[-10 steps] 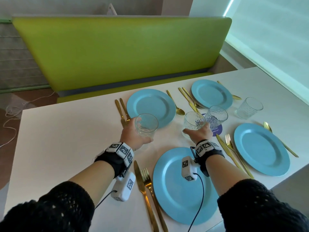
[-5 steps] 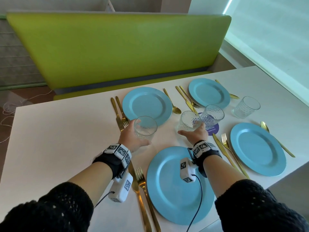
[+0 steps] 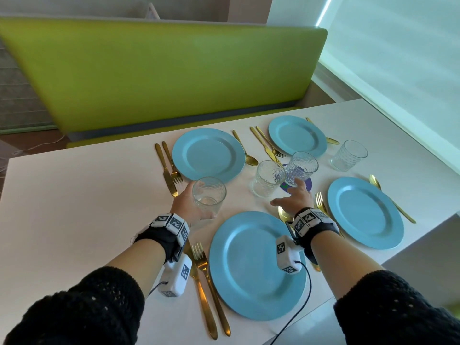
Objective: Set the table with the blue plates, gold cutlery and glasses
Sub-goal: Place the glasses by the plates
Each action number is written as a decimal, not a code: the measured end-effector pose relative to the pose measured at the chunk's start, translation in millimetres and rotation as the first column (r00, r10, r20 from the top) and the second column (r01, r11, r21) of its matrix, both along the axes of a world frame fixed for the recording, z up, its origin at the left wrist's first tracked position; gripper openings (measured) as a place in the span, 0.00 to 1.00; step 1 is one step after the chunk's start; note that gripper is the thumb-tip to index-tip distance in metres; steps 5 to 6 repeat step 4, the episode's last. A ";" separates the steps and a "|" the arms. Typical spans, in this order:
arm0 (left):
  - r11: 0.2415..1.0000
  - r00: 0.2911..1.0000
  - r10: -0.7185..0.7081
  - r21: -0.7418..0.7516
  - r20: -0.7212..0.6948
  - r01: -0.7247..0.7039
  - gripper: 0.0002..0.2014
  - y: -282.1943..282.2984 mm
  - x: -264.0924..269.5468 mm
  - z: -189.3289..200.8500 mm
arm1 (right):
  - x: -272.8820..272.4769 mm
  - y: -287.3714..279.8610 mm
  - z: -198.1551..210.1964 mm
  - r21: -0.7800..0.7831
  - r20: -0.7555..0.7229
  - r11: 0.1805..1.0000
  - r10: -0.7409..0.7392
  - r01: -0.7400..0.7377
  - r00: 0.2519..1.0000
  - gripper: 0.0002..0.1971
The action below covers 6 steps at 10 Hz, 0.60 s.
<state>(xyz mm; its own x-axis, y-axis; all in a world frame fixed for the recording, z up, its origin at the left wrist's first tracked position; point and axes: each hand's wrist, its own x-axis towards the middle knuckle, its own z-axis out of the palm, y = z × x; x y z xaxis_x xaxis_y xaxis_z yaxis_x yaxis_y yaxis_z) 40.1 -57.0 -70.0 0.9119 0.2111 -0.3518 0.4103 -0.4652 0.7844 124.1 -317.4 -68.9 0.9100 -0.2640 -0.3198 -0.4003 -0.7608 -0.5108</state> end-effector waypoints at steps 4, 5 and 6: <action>0.996 0.999 -0.033 0.085 0.032 0.030 0.36 -0.2 -13.6 34.5 | -45.2 -15.6 41.2 0.054 0.098 0.997 -0.067 0.062 0.993 0.37; 0.996 0.999 -0.033 0.085 0.032 0.030 0.36 -0.2 -13.6 34.5 | -45.2 -15.6 41.2 0.054 0.098 0.997 -0.067 0.062 0.993 0.37; 0.996 0.999 -0.033 0.085 0.032 0.030 0.36 -0.2 -13.6 34.5 | -45.2 -15.6 41.2 0.054 0.098 0.997 -0.067 0.062 0.993 0.37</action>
